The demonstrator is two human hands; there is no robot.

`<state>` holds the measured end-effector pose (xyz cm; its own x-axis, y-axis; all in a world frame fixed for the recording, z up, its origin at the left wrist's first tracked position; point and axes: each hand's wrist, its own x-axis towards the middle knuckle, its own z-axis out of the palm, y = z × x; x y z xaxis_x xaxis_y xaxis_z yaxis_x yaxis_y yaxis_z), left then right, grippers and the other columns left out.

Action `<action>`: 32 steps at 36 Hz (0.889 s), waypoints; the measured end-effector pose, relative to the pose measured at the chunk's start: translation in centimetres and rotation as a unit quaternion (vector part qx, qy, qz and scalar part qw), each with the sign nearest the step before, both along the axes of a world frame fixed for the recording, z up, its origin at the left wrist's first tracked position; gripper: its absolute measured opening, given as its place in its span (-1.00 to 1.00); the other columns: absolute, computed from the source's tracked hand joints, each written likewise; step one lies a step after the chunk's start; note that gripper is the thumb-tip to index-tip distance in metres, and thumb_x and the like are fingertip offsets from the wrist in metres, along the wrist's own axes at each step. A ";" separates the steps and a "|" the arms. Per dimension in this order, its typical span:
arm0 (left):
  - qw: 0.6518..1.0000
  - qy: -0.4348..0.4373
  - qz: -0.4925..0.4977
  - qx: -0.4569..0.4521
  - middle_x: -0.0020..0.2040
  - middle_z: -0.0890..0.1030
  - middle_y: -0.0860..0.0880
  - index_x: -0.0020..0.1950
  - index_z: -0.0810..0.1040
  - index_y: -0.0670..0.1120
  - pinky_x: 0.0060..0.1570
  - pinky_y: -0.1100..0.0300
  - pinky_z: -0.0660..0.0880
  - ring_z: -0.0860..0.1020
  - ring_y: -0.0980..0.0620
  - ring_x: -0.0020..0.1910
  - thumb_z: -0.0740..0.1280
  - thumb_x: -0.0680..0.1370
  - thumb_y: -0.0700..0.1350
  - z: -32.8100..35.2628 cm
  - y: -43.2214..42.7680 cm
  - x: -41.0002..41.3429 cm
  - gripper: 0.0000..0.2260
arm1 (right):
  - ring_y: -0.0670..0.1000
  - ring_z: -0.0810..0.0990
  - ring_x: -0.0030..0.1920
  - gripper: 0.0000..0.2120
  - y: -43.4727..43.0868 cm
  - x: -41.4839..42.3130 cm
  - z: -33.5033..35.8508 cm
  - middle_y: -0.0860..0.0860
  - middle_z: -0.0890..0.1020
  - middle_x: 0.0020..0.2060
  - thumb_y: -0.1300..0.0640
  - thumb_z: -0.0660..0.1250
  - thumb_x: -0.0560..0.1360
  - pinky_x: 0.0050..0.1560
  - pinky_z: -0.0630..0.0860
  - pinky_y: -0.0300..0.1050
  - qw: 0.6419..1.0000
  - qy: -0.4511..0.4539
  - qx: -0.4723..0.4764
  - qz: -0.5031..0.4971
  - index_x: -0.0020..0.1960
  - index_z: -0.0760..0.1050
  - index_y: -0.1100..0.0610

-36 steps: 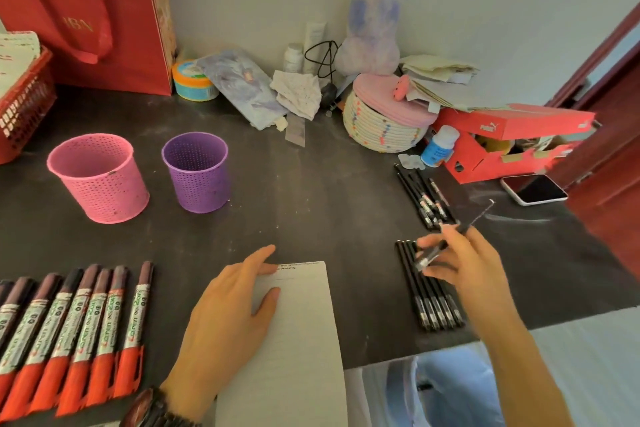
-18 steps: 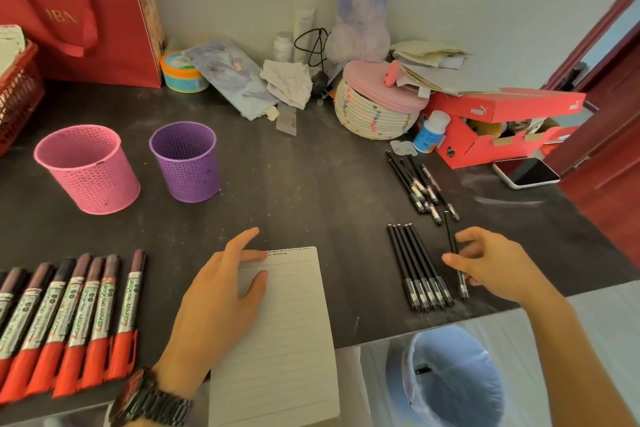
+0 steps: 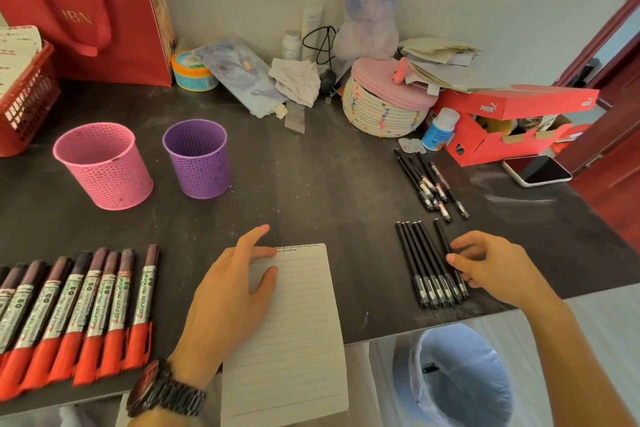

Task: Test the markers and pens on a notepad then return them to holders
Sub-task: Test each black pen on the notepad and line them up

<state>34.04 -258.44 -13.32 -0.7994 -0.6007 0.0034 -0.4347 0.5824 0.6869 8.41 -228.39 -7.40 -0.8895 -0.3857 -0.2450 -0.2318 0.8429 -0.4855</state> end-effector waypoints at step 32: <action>0.997 -0.002 -0.014 -0.070 0.21 0.44 0.35 0.45 0.26 0.27 0.20 0.35 0.25 0.40 0.23 0.24 0.31 0.57 0.11 0.5 0.2 0.3 -0.52 | 0.09 0.58 -0.01 -0.79 -8.6 -4.3 -0.5 0.03 0.60 0.04 0.02 0.37 0.56 -0.02 0.46 -0.04 0.980 0.197 -0.018 -0.027 0.16 0.55 0.05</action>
